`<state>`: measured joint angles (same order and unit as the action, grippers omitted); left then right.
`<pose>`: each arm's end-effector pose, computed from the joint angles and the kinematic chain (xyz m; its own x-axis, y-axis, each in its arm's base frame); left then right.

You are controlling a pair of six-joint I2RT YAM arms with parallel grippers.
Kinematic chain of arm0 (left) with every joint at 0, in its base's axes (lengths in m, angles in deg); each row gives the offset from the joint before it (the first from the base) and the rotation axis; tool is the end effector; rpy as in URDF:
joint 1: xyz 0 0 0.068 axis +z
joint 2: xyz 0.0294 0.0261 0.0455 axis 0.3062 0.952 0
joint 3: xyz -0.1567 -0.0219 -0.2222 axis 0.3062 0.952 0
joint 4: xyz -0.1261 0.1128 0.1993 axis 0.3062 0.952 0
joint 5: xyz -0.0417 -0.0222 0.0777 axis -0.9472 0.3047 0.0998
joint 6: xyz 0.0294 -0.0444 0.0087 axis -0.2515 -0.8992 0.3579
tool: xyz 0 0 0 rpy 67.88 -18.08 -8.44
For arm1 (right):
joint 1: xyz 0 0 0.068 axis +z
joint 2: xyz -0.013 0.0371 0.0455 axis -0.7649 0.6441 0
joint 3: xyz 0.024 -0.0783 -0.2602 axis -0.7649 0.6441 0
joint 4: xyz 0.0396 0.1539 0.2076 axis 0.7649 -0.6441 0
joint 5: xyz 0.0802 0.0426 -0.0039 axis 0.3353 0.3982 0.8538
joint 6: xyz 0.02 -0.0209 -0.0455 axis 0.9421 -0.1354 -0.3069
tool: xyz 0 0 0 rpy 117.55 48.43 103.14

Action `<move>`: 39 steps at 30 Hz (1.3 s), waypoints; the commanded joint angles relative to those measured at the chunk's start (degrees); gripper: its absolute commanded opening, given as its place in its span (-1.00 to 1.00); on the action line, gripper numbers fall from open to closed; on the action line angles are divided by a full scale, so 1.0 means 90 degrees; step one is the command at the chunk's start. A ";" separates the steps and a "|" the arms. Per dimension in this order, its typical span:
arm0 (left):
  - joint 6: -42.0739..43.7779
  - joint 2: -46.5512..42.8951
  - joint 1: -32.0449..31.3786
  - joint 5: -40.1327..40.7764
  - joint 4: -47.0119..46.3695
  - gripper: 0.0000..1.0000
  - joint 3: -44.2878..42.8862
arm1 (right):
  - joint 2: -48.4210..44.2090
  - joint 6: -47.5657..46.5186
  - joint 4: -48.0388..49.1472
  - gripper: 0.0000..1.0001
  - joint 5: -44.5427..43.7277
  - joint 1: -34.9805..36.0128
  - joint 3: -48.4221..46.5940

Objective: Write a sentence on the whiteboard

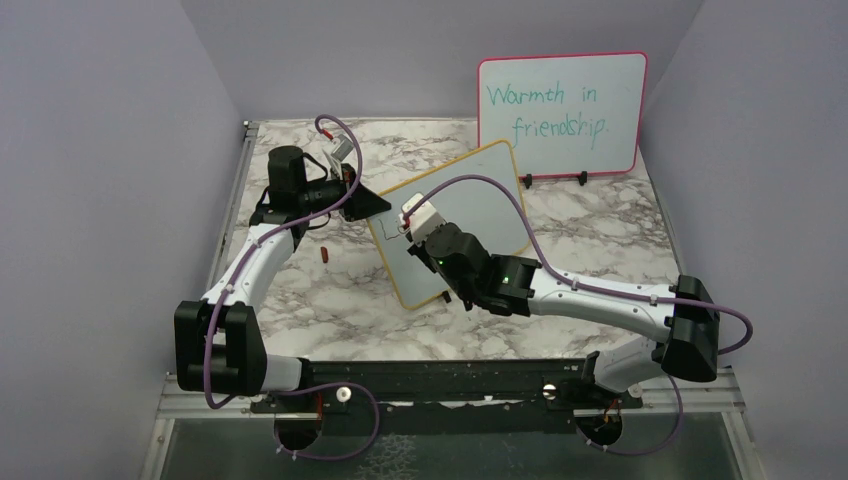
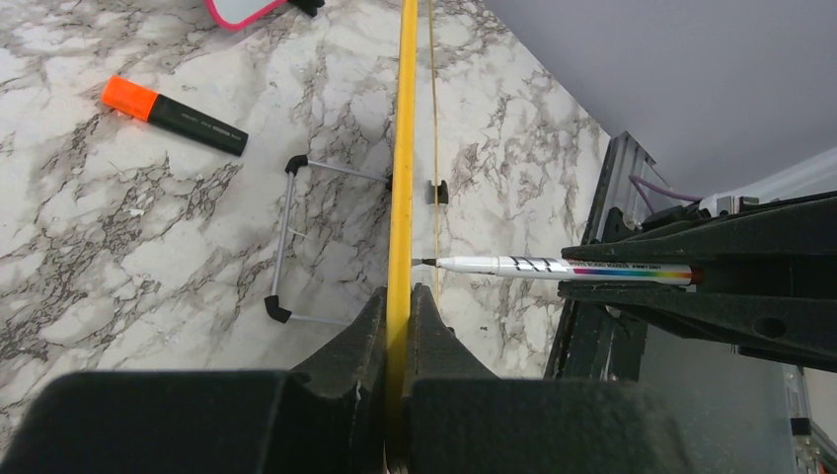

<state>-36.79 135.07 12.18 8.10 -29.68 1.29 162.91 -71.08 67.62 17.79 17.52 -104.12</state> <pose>0.2933 -0.0604 0.2990 -0.5380 -0.0423 -0.8419 0.7609 0.4053 -0.5067 0.1471 0.2992 0.3210 -0.0838 -0.4461 -0.8911 -0.5507 0.7660 -0.3317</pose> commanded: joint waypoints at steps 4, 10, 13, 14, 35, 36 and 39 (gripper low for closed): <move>0.0571 0.0199 -0.0173 0.0292 0.0535 -1.00 0.0071 | -0.0088 0.0231 -0.0299 -0.99 -0.0022 -0.0030 0.0230; 0.0573 0.0211 -0.0178 0.0302 0.0533 -1.00 0.0071 | -0.0150 0.0283 -0.0339 -0.99 -0.0060 -0.0030 0.0296; 0.0585 0.0212 -0.0173 0.0302 0.0548 -1.00 0.0071 | -0.0173 0.0309 -0.0360 -0.99 -0.0062 -0.0030 0.0323; 0.0585 0.0216 -0.0174 0.0302 0.0548 -1.00 0.0071 | -0.0175 0.0312 -0.0360 -0.99 -0.0063 -0.0030 0.0333; 0.0602 0.0211 -0.0178 0.0312 0.0587 -1.00 0.0054 | -0.0257 0.0339 -0.0454 -0.99 -0.0149 -0.0030 0.0382; 0.0612 0.0211 -0.0174 0.0310 0.0587 -1.00 0.0054 | -0.0262 0.0347 -0.0455 -0.99 -0.0158 -0.0030 0.0392; 0.0605 0.0221 -0.0173 0.0312 0.0587 -1.00 0.0052 | -0.0268 0.0351 -0.0443 -0.99 -0.0164 -0.0030 0.0402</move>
<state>-36.62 135.24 12.18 8.25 -29.39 1.10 161.49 -68.87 65.52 17.59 17.52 -101.36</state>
